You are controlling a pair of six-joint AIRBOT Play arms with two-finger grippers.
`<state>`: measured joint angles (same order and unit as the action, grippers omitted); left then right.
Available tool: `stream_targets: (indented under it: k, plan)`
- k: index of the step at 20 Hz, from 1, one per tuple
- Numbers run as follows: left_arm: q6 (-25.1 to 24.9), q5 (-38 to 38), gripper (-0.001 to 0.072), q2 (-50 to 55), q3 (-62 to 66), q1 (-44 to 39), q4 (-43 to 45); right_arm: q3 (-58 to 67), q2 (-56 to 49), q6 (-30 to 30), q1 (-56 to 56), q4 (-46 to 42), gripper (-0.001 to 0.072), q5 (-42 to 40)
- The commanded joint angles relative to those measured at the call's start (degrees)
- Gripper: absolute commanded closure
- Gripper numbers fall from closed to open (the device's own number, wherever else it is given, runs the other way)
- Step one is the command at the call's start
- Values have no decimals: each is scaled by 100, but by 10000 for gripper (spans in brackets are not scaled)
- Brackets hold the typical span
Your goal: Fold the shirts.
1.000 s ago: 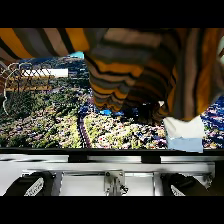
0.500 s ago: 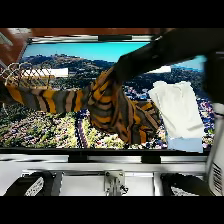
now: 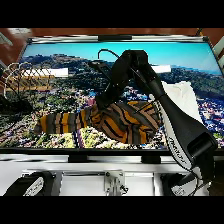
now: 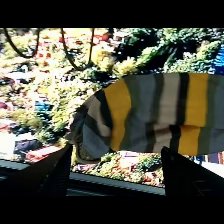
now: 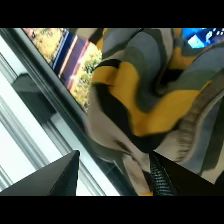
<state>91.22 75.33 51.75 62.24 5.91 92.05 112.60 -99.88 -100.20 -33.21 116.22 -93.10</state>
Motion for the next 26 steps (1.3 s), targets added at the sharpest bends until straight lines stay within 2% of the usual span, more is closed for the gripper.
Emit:
stream_targets:
  k: [1, 4, 6, 8, 10, 12, 14, 16, 18, 20, 23, 26]
  plan:
    - [44, 35, 56, 7, 4, -4, -431, 7, 107, -61, 107, -439, 168, -726]
    - [-365, 9, 56, 35, 28, -275, -1357, 7, 627, 13, 581, -1462, 168, -933]
    - [-374, -201, 56, 136, 20, -802, -1493, 0, 901, 295, 1119, -1757, 168, -918]
    - [-352, -640, 55, 289, -33, -1416, -1497, 0, 1038, 518, 1646, -1641, 168, -1145]
    - [-422, -732, 31, 603, -57, -2081, -1493, -216, 1209, 614, 2037, -1338, 168, -1174]
    - [-730, -726, 23, 1029, -120, -2677, -1405, -975, 1488, 614, 2339, -1099, 168, -1176]
    - [-767, -831, 23, 1469, -166, -3121, -1113, -2131, 1906, 586, 2555, -1093, 168, -1119]
    - [-990, -1134, 23, 1808, -166, -3403, -1088, -3357, 2413, 505, 2667, -986, 168, -841]
    - [-1506, -1469, 24, 1991, -166, -3648, -1088, -4358, 2876, 509, 2671, -846, 168, -433]
    - [-1633, -1880, 25, 2041, -166, -3766, -1110, -5128, 3180, 557, 2656, -516, 168, -133]
    - [-2063, -2367, 32, 2122, -166, -3917, -1329, -5842, 3276, 562, 2656, -140, 168, 195]
    - [-2135, -2433, 33, 2352, -166, -4054, -1351, -6118, 3276, 518, 2656, 129, 168, 584]
